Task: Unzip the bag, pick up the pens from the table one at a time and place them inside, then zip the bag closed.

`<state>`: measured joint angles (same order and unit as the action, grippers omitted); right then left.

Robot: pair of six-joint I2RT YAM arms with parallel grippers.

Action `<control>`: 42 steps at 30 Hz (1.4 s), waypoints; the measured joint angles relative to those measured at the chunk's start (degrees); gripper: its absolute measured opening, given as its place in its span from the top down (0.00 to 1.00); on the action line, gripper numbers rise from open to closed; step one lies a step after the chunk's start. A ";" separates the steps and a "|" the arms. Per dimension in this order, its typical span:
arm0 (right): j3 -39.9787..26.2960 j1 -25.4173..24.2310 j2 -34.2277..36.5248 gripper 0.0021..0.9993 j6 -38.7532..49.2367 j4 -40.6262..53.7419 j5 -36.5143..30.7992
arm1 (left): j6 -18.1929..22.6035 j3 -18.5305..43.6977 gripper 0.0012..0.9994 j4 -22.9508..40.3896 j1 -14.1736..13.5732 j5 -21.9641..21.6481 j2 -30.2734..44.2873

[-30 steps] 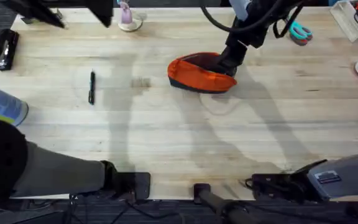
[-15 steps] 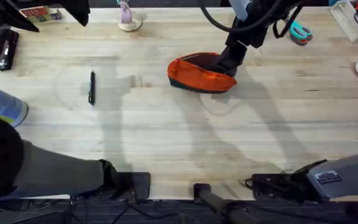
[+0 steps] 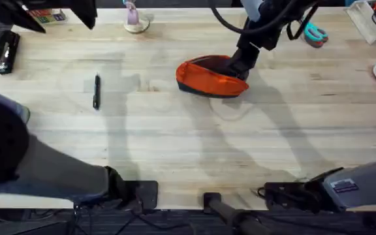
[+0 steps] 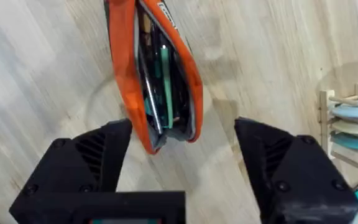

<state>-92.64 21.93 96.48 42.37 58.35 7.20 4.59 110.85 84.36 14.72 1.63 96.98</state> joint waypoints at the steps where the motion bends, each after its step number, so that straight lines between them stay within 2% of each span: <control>1: 0.00 0.00 0.00 0.00 0.01 0.00 0.00 | 0.13 0.00 0.01 0.00 0.00 -0.04 1.10; 8: 0.00 0.00 -0.01 0.00 0.02 0.03 0.00 | 0.17 -0.02 0.01 -0.18 0.02 -0.17 7.86; 13: 0.00 0.00 0.00 0.00 0.02 0.42 0.00 | 0.19 -2.84 0.01 -3.14 0.81 -0.13 8.71; 26: 0.00 0.00 0.00 0.00 0.02 0.42 -0.02 | 0.83 -21.07 0.01 -16.52 8.66 3.96 8.71; 36: 0.00 0.00 0.00 0.00 0.00 0.42 -1.17 | 2.56 -33.22 0.01 -29.32 9.11 5.38 8.72; 42: 0.00 0.00 0.00 0.00 0.00 0.77 -2.76 | 2.75 -37.98 0.01 -33.74 9.11 5.40 8.71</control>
<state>-92.64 21.93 96.49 42.37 59.11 4.45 7.33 72.87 50.62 23.83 7.03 105.69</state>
